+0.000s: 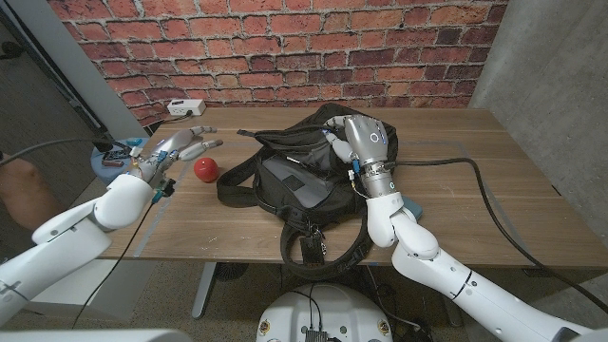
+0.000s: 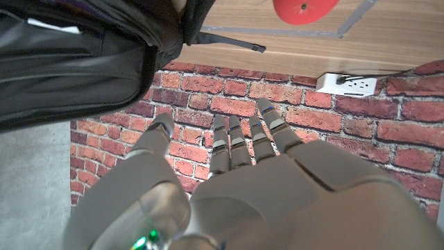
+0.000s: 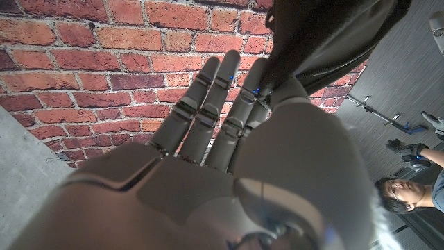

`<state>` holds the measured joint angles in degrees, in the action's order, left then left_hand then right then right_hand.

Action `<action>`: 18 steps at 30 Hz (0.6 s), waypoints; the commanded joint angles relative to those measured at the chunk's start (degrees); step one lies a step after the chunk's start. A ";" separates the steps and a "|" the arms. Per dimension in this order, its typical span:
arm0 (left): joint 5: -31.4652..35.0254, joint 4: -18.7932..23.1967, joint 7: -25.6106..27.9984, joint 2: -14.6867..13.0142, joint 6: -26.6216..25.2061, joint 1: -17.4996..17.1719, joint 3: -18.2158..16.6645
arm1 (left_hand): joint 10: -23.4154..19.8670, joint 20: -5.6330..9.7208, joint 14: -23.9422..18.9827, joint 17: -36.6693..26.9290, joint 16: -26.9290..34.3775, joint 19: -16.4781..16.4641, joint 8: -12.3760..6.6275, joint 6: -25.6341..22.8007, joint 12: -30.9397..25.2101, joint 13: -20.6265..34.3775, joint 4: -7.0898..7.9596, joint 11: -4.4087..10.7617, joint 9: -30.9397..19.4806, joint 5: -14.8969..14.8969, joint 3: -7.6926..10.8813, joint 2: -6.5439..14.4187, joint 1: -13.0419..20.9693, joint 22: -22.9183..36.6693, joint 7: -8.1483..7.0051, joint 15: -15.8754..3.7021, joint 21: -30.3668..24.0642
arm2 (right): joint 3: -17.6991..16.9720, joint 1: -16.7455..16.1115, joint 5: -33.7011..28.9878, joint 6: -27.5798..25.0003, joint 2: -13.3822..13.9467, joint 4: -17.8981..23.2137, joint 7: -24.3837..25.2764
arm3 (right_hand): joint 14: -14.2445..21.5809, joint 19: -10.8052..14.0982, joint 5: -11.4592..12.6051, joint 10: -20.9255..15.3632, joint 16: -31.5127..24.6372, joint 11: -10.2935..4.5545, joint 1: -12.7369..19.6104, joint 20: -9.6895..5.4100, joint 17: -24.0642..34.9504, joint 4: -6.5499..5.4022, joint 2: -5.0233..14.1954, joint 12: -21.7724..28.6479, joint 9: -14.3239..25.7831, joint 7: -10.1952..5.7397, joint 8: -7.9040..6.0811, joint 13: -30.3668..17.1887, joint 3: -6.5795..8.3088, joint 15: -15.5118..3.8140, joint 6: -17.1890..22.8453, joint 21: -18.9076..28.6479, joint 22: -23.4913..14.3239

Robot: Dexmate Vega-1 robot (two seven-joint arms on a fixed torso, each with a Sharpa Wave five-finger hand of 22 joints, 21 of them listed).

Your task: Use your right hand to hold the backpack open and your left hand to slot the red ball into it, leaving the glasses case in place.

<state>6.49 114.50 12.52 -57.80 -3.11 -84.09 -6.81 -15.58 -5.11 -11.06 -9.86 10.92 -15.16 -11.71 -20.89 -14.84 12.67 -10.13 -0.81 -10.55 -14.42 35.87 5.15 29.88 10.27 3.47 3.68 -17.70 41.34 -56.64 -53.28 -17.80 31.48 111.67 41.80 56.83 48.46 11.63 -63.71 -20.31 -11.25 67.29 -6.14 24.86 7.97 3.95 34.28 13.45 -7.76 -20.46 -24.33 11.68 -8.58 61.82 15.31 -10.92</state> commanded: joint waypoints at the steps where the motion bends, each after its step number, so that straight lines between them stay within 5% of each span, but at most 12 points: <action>1: 8.86 2.37 -2.96 -2.91 -8.85 0.14 0.14 | -0.15 0.05 0.04 -0.10 -0.16 -0.59 0.27 0.30 -0.11 0.13 -0.39 0.33 -0.08 -0.36 0.11 -0.36 0.84 0.29 -0.22 -0.31 0.03 | 0.29 1.43 0.84 0.81 -0.56 -1.37 0.42 | 0.39 -0.20 0.07 0.07 0.15 -0.14 0.61 -4.73 0.22 -0.09 0.45 -0.30 0.26 -0.35 -0.12 -0.14 -0.40 -5.25 0.57 0.54 -0.15; 18: 12.16 3.64 -8.63 -7.83 -19.95 5.72 6.67 | 1.58 0.80 4.00 -0.17 -0.98 3.74 0.95 3.05 0.68 0.85 0.34 2.51 -0.22 -0.76 -1.04 -2.15 2.37 0.48 -1.91 0.03 2.46 | 1.03 2.79 1.78 0.63 -1.85 -3.26 1.13 | 0.65 -0.11 0.03 -0.05 0.72 -0.14 0.84 -4.71 0.78 -0.14 0.74 -0.37 0.29 -0.31 -0.05 -0.21 -0.91 -5.25 0.64 0.69 -0.13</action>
<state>16.11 116.82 7.62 -62.31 -15.53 -81.53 -3.91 -13.92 -4.30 -7.72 -9.87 10.16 -12.19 -10.75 -17.99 -14.20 13.21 -9.87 1.46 -10.54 -14.85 35.14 3.25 31.77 10.57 1.83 3.65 -15.55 41.98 -54.65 -52.13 -17.23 30.24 109.49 42.49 56.83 48.46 11.45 -63.71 -19.69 -11.25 67.51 -6.14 25.39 7.65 4.17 33.88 13.44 -7.77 -19.97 -24.32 11.04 -8.58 61.81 15.69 -10.92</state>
